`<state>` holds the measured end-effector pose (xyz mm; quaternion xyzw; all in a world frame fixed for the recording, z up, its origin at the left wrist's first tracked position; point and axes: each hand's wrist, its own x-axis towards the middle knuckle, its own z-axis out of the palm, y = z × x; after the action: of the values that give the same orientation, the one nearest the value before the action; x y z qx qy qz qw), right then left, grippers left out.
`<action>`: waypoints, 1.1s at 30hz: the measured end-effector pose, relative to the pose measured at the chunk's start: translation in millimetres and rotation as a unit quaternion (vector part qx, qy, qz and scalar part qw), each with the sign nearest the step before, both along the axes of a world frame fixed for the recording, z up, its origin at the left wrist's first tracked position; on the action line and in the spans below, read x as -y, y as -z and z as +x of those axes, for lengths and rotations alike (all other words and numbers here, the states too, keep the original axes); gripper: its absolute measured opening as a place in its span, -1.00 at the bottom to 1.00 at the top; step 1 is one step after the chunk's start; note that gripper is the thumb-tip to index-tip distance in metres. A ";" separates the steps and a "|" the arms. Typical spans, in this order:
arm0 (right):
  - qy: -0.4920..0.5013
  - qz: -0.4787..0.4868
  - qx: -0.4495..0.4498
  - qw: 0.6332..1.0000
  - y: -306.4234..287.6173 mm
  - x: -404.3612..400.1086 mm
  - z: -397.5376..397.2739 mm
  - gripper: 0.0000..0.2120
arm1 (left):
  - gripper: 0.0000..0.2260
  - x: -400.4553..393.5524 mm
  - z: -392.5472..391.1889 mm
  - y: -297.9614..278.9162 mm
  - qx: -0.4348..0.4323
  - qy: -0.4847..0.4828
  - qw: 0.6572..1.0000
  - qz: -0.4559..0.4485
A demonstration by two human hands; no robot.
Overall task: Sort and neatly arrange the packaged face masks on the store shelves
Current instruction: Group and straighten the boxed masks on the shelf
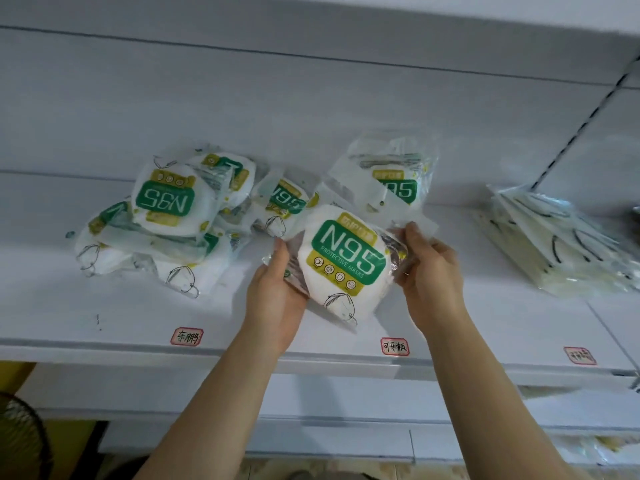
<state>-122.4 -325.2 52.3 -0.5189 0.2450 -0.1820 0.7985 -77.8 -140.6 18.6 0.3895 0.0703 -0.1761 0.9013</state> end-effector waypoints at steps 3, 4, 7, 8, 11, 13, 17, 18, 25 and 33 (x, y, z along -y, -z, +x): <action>0.037 0.024 0.003 0.999 -1.5 -0.4 3.0 -0.81 | -0.54 6.0 -6.8 3.6 0.027 -0.009 1.000 0.000; 0.048 0.038 0.005 0.998 -1.5 -1.4 2.6 -0.84 | -0.55 8.4 -9.7 4.1 0.033 -0.016 0.999 0.011; 0.065 0.064 0.002 0.996 0.0 -0.7 0.7 -0.89 | -0.68 12.7 -13.6 3.7 0.078 -0.058 0.991 0.090; 0.069 0.064 0.003 0.996 0.2 2.2 -0.3 -0.87 | -0.73 11.9 -13.1 5.2 0.110 -0.076 0.983 0.129; 0.078 0.053 0.007 0.996 -2.9 18.2 -5.1 -0.78 | -0.88 6.3 -9.5 11.1 0.188 -0.091 0.952 0.223; 0.068 0.031 0.012 0.997 -5.0 31.0 -9.1 -0.77 | -0.95 4.2 -7.0 12.9 0.219 -0.047 0.940 0.257; 0.026 0.017 0.014 0.999 -18.5 57.9 -10.0 -0.74 | -0.81 9.4 -1.2 7.4 0.249 0.095 0.936 0.231; 0.002 0.000 0.007 1.000 -22.9 64.4 -9.5 -0.74 | -0.69 14.4 0.9 3.9 0.253 0.123 0.938 0.203; -0.113 -0.088 0.011 0.990 -22.7 86.5 -8.2 -0.76 | -0.85 80.2 1.8 -44.8 0.208 0.044 0.952 0.221; -0.246 -0.212 0.008 0.946 18.7 120.6 -36.3 -0.73 | -0.77 87.3 12.1 -32.8 0.179 -0.001 0.973 0.147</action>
<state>-158.6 -445.8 33.6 -0.7189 0.0595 -0.0322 0.6918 -65.8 -227.9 51.4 0.5431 -0.0667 -0.0901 0.8321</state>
